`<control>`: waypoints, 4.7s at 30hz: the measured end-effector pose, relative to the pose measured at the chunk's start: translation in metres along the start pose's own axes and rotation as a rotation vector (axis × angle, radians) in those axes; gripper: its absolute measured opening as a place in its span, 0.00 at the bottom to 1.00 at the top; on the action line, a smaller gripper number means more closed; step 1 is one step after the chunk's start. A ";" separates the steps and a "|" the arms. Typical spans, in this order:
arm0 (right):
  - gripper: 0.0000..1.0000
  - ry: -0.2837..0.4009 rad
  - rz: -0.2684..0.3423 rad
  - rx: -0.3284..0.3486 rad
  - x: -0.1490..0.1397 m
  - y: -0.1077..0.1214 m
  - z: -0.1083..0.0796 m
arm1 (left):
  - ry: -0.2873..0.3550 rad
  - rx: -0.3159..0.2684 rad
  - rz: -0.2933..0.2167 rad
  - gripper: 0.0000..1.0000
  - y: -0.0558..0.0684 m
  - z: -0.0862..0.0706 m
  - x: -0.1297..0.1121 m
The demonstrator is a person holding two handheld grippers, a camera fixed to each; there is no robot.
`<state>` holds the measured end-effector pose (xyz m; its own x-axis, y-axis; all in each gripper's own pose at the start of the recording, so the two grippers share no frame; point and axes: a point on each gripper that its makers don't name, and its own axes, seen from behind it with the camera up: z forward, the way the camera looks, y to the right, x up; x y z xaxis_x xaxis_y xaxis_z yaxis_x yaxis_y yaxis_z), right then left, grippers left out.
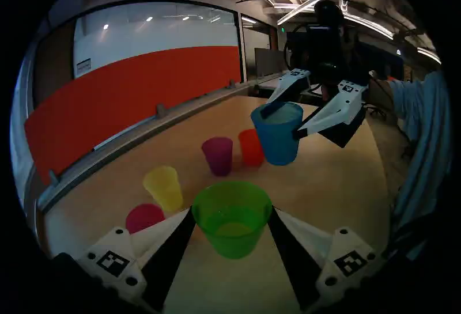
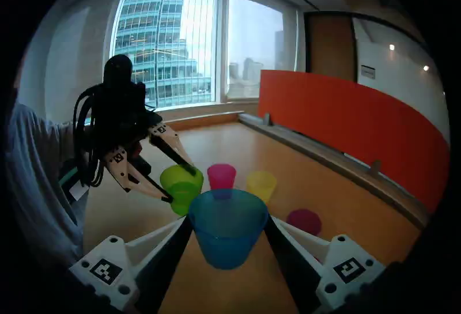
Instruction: Pour water
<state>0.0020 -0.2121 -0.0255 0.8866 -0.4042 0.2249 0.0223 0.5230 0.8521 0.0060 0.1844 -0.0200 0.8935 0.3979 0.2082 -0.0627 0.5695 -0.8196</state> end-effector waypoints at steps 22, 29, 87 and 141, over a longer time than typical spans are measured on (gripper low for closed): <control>0.92 -0.146 -0.029 0.023 -0.071 -0.004 0.029 | -0.123 -0.056 0.038 0.87 0.005 0.024 -0.039; 0.92 -0.174 -0.031 0.032 -0.086 -0.007 0.036 | -0.131 -0.064 0.023 0.87 0.004 0.029 -0.045; 1.00 -0.231 -0.034 -0.023 -0.127 -0.004 0.017 | -0.184 -0.034 0.002 1.00 0.000 0.009 -0.081; 1.00 0.057 0.126 -0.556 -0.082 0.052 -0.096 | 0.100 0.575 -0.179 1.00 -0.077 -0.113 -0.062</control>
<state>-0.0249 -0.0799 -0.0447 0.9214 -0.2799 0.2696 0.1407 0.8869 0.4401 0.0058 0.0352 -0.0301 0.9481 0.2063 0.2419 -0.1127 0.9296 -0.3509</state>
